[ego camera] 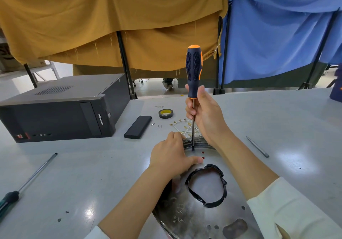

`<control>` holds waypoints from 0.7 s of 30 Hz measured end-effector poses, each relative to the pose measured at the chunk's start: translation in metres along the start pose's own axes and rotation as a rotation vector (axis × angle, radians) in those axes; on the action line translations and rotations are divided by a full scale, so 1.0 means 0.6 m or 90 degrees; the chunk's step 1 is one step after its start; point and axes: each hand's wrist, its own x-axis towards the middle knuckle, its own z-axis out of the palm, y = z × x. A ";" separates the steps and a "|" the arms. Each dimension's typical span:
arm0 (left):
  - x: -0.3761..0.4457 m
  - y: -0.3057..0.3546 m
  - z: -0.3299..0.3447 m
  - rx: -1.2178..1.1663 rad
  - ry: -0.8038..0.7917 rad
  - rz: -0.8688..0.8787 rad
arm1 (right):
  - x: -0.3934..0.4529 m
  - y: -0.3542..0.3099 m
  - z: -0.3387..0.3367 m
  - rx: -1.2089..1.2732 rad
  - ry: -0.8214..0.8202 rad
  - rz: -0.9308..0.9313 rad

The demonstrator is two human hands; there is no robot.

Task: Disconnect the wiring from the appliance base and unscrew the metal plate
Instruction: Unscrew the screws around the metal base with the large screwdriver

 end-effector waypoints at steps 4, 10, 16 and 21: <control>0.000 0.000 0.000 0.000 -0.002 -0.001 | -0.002 -0.003 -0.001 -0.007 0.053 -0.006; 0.000 -0.001 0.000 0.004 -0.005 0.001 | -0.003 -0.005 -0.002 0.000 0.004 0.006; 0.000 -0.001 0.000 0.000 -0.008 -0.001 | -0.004 -0.007 0.001 -0.005 0.006 0.006; -0.001 0.000 0.000 -0.001 -0.008 -0.004 | -0.006 -0.008 -0.001 -0.005 0.035 -0.015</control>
